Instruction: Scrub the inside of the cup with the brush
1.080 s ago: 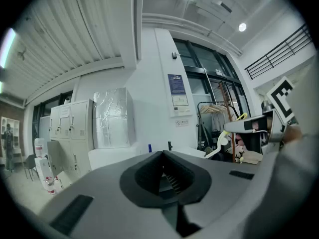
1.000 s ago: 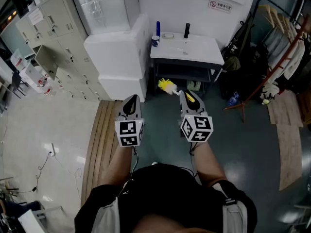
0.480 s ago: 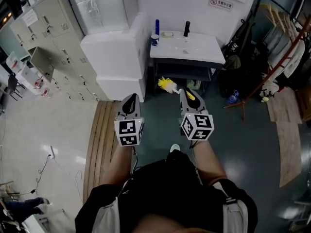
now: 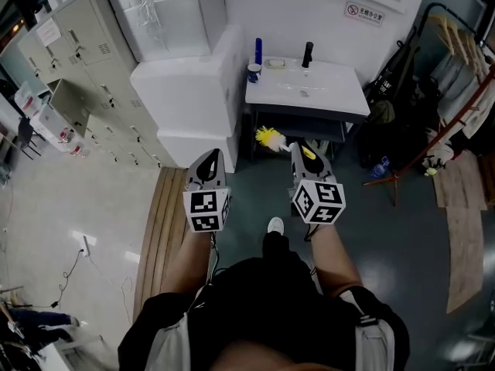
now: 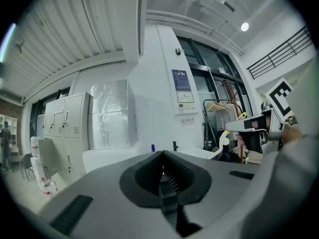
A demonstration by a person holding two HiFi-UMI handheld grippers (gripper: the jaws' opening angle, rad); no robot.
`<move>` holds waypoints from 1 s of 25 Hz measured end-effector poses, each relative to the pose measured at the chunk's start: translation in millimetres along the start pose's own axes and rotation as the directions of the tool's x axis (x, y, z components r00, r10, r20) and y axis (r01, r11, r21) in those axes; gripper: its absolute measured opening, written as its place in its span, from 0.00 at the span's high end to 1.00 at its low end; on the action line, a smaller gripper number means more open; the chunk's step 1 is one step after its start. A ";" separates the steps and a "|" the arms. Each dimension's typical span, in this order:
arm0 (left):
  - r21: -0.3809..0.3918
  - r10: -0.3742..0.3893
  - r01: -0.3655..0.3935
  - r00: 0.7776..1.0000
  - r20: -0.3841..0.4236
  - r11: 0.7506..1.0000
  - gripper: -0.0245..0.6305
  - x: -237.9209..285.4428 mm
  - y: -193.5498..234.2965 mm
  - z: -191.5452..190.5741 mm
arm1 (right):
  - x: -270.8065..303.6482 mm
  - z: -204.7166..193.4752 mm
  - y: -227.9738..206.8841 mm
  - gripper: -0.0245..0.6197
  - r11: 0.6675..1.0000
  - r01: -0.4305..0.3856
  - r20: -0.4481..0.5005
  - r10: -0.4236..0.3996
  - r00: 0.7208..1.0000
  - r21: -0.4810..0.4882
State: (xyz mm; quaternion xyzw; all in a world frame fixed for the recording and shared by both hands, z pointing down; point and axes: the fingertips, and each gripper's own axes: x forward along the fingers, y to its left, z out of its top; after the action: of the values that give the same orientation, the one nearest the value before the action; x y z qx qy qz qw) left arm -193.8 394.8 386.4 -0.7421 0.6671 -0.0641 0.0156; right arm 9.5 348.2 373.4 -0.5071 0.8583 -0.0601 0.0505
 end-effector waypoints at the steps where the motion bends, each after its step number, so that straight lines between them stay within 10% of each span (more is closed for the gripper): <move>1: 0.007 0.001 -0.001 1.000 0.002 1.000 0.94 10.9 1.6 2.4 | 10.1 0.6 -5.5 0.88 1.000 0.001 0.001 -0.001 1.000 0.005; 25: 0.036 0.060 -0.058 0.997 -0.056 0.998 0.94 279.1 4.4 23.2 | 250.0 16.5 -157.9 0.88 0.998 -0.060 -0.057 0.059 0.997 -0.007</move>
State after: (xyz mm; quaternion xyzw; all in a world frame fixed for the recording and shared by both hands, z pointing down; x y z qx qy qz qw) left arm -167.0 116.0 383.7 -0.7195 0.6877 -0.0962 0.0112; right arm 28.3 52.7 375.1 -0.4795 0.8744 -0.0691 0.0255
